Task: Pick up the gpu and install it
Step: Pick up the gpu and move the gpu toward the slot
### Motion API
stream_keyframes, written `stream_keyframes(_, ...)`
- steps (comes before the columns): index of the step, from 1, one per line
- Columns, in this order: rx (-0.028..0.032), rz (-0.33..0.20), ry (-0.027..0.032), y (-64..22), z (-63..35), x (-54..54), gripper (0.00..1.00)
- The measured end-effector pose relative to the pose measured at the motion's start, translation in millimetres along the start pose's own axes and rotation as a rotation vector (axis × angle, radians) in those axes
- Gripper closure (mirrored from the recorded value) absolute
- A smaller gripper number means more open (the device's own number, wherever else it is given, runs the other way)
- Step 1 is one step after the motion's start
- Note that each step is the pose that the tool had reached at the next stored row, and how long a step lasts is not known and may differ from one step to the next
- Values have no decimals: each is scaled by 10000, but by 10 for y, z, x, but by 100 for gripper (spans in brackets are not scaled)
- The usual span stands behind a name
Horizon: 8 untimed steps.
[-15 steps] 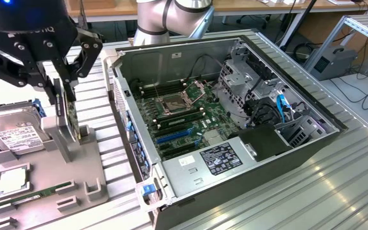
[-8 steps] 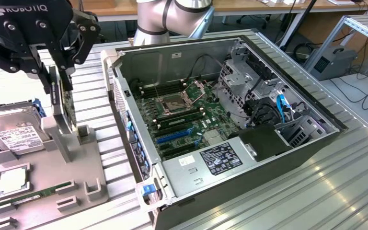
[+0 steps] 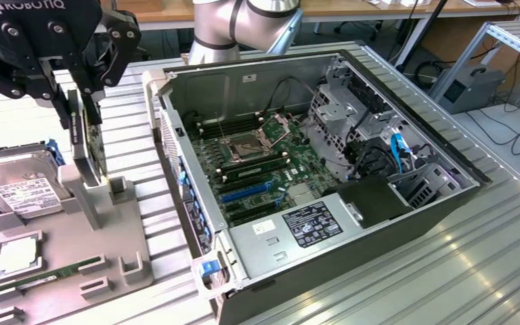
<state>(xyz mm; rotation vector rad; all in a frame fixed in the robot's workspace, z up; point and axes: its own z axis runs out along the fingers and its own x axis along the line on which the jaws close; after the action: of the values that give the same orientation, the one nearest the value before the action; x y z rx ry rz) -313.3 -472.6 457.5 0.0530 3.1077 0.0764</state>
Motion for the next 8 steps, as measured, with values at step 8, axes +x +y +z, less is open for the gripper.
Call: stream_keyframes(8, 0, -2, 0, 14, 14, -419, 73)
